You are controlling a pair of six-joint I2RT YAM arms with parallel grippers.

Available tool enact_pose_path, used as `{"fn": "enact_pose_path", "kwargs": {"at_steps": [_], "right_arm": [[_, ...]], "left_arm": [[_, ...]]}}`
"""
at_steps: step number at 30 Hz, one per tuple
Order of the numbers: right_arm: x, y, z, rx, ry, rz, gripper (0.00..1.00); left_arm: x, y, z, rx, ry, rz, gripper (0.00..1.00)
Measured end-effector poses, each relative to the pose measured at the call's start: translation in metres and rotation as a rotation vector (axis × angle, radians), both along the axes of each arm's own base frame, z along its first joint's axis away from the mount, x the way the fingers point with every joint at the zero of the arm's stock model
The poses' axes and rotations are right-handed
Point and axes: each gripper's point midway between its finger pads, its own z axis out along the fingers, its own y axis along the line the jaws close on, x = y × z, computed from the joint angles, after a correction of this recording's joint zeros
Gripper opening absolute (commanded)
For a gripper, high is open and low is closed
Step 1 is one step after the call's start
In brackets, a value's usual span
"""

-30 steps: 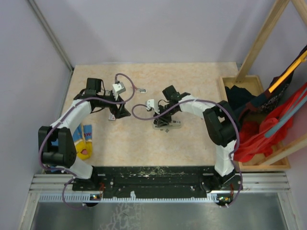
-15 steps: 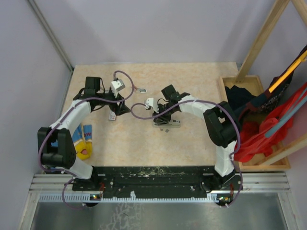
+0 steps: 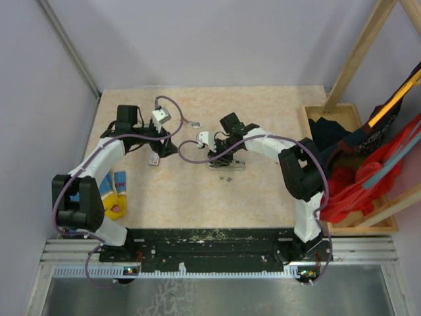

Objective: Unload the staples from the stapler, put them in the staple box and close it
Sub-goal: Move the stapler to the center of the board.

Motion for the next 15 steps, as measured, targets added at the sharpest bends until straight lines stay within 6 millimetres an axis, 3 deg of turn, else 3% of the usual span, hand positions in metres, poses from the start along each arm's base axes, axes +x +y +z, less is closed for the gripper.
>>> {"fn": "enact_pose_path", "kwargs": {"at_steps": [10, 15], "right_arm": [[-0.005, -0.002, -0.008, -0.023, 0.013, 0.054, 0.23], [-0.003, -0.001, -0.013, -0.038, 0.028, 0.074, 0.32]], "left_arm": [[0.004, -0.002, -0.003, -0.015, 0.016, 0.015, 0.88], [0.003, -0.002, -0.007, -0.020, 0.033, 0.012, 0.88]]}}
